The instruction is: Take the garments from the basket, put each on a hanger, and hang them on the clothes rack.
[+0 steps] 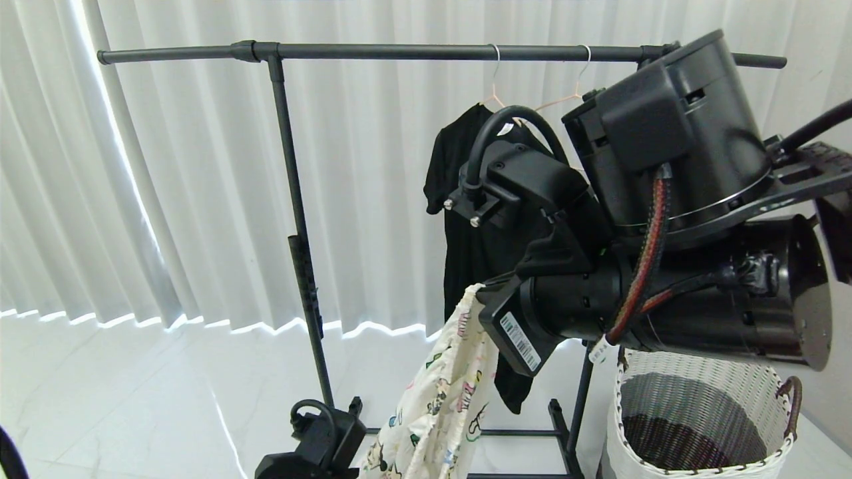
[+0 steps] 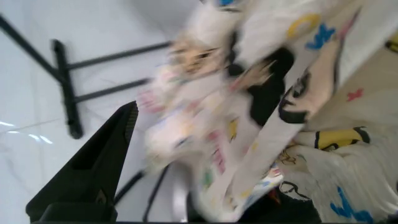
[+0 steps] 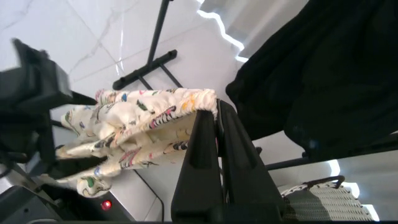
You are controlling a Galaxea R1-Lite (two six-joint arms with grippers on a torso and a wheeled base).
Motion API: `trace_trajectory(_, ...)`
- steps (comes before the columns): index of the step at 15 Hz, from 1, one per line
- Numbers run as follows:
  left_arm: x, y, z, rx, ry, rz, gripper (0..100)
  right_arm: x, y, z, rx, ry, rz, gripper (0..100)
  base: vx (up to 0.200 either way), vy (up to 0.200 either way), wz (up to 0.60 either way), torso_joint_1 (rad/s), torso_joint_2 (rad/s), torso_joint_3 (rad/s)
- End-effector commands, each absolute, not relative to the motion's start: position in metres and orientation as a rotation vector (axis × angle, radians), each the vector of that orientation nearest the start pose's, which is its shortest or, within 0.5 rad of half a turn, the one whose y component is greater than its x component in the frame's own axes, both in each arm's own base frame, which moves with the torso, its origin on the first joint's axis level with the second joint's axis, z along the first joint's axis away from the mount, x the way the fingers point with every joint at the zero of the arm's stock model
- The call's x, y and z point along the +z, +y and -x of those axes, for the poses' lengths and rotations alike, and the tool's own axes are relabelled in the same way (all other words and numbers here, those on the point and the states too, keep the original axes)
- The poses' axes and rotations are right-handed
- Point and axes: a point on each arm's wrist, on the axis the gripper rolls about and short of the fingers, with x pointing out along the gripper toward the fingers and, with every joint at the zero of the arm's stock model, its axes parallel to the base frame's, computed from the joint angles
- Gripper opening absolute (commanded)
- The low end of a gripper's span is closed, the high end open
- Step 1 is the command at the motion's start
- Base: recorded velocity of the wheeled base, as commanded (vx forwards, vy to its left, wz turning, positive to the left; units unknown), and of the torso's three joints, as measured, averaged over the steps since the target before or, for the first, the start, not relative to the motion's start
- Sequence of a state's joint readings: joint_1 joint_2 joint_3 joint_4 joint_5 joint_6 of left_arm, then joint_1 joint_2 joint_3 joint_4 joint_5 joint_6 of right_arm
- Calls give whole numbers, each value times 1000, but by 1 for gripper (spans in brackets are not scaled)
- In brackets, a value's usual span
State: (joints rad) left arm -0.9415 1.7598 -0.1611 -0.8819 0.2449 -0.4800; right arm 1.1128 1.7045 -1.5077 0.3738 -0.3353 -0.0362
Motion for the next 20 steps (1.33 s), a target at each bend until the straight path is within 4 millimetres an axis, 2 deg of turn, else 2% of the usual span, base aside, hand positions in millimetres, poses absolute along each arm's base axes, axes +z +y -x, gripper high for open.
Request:
trace_trajectory(1,59,-152,-116,-489,697,49,100,282,275,-144,761,428,422,0,0,0,0,0,0,0)
trace_trajectory(5,59,-143,-112,-384,647,15,100,281,273,-145,756,441,435,0,0,0,0,0,0,0)
trace_trajectory(8,59,-135,-107,-372,644,11,100,281,270,-147,747,446,435,0,0,0,0,0,0,0)
trace_trajectory(20,64,-136,-103,-388,600,25,100,280,255,-141,736,468,453,0,0,0,0,0,0,0)
